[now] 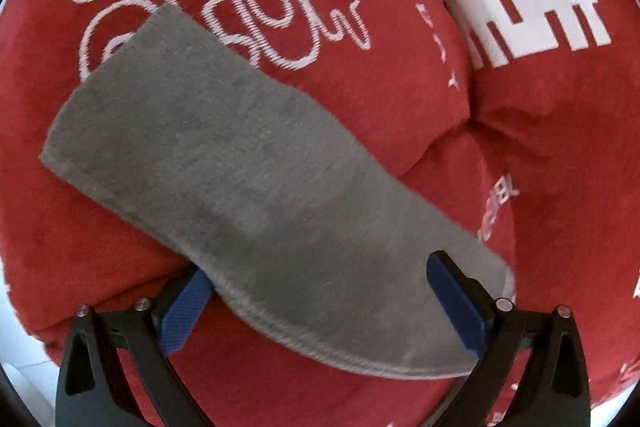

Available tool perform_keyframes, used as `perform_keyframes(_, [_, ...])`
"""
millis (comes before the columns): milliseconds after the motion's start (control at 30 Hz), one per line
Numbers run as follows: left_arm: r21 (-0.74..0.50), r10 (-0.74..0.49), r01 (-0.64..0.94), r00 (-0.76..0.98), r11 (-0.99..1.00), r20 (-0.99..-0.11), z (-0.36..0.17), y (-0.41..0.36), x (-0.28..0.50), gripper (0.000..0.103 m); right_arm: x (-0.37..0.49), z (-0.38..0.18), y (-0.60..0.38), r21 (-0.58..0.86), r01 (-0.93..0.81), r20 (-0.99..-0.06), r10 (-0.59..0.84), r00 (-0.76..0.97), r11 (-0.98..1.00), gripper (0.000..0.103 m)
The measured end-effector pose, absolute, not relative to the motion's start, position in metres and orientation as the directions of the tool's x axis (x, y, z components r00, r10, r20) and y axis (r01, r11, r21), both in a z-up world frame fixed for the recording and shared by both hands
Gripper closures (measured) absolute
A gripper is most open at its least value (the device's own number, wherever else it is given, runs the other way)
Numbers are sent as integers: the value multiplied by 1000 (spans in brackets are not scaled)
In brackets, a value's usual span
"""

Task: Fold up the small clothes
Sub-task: 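Grasp the sweater's side edge and sleeve with the left gripper and lift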

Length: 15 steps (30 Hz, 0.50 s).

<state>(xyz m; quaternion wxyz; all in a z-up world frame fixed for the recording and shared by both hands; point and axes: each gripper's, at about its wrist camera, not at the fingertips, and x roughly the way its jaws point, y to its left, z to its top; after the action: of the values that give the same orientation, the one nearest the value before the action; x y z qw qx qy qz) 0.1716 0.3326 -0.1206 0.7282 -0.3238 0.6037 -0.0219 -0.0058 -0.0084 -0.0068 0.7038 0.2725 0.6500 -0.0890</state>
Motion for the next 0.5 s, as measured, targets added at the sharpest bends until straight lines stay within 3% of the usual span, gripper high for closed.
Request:
perform_keyframes(67, [-477, -395, -352, 281, 806, -875, -117, 327, 174, 12, -3, -5, -6, 268, 477, -963, 232, 134, 837, 0])
perform_keyframes(133, [-456, -378, -353, 268, 817, -886, -119, 325, 177, 49, 0, -4, -3, 272, 476, -962, 238, 131, 837, 0])
perform_keyframes(267, [-439, -364, -339, 265, 832, -893, -120, 331, 179, 91, 1, 6, -3, 281, 483, -960, 240, 146, 829, 0])
perform_keyframes(500, [-415, -367, -68, 354, 907, -860, -54, 284, 184, 92, -18, 12, -26, 288, 535, -957, 231, 173, 794, 0])
